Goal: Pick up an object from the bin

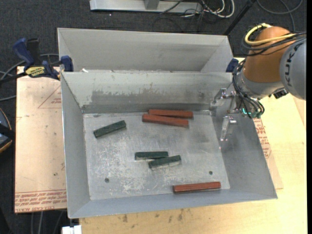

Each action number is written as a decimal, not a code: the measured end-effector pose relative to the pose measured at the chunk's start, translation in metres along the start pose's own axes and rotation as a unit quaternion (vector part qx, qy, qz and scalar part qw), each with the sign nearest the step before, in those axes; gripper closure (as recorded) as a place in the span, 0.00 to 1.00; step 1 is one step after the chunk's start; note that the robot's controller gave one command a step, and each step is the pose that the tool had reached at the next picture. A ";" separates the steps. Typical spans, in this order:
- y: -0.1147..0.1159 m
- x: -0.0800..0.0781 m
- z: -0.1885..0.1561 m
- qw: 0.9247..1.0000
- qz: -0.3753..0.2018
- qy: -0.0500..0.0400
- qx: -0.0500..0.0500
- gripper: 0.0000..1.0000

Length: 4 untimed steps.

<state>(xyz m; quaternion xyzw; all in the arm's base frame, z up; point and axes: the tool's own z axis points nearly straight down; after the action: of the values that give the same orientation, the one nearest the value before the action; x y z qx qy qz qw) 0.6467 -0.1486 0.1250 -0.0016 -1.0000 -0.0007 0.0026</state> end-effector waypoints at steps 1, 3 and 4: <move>0.000 -0.002 -0.005 1.000 -0.001 -0.004 0.001 0.00; 0.097 0.030 0.034 1.000 -0.010 -0.002 0.000 0.00; 0.126 0.024 0.036 0.998 0.057 -0.005 -0.002 0.00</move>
Offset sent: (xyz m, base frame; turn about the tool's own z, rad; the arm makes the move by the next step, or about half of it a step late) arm -0.0270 0.0701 -0.0550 -0.1216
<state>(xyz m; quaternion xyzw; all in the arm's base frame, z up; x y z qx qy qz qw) 0.6228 -0.0228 0.0894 -0.0589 -0.9983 -0.0021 -0.0022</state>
